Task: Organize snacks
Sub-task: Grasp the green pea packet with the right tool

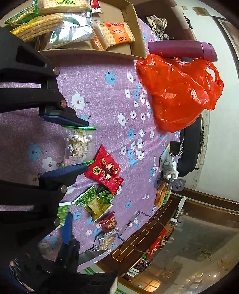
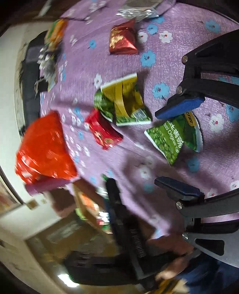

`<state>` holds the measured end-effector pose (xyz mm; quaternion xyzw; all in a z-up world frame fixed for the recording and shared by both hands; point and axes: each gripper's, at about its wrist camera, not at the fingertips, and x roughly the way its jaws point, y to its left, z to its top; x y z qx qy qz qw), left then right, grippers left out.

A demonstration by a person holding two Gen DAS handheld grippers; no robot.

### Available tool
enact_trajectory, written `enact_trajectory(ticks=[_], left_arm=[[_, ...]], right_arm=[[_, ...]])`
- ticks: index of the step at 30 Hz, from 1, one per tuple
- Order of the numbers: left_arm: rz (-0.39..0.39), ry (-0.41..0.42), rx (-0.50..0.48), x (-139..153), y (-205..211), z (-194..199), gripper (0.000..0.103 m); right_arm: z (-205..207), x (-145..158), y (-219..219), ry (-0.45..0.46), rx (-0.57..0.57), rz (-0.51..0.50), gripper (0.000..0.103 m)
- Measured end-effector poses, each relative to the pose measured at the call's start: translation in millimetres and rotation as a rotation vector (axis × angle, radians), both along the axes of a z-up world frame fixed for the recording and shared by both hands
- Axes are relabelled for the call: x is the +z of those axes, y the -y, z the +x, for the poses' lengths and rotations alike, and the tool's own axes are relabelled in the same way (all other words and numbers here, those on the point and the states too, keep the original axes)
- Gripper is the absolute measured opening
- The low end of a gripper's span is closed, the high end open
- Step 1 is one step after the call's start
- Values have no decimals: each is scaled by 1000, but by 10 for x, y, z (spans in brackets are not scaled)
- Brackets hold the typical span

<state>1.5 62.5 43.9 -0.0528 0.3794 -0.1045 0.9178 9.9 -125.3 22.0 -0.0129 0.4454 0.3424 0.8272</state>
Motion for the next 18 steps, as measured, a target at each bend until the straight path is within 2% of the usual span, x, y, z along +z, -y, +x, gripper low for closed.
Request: enact_trajectory(ticks=[3,5,7,8,11,16,17,18], left_arm=[[-4,-4,1,1,-7,2,39],[-7,0,3,9,-15,-2,39],[-9,1,4,12,-21,-3,39],[-9,1,5,13,-21,-5,39],[-11,5,7,22,-25,-9,39],[-19,11,10,33,-35,-19,40],[-20,10,10,32,-39,-18,40],[-21,8,10,31,-40,-15,40]], right_arm=[[-23,-31,-22,9,5,-32,68],[-26,-27,8,12,1,-44,60],[-21,-29,41,3,3,-32,58],[-13,-27,64,-1,-5,-24,54],[53,-35,92,-37,-35,13,28],[131,16,237,-76,-113,96,29],[143,37,284,-91,-114,120,36],[141,58,329,-103,-107,148,48]])
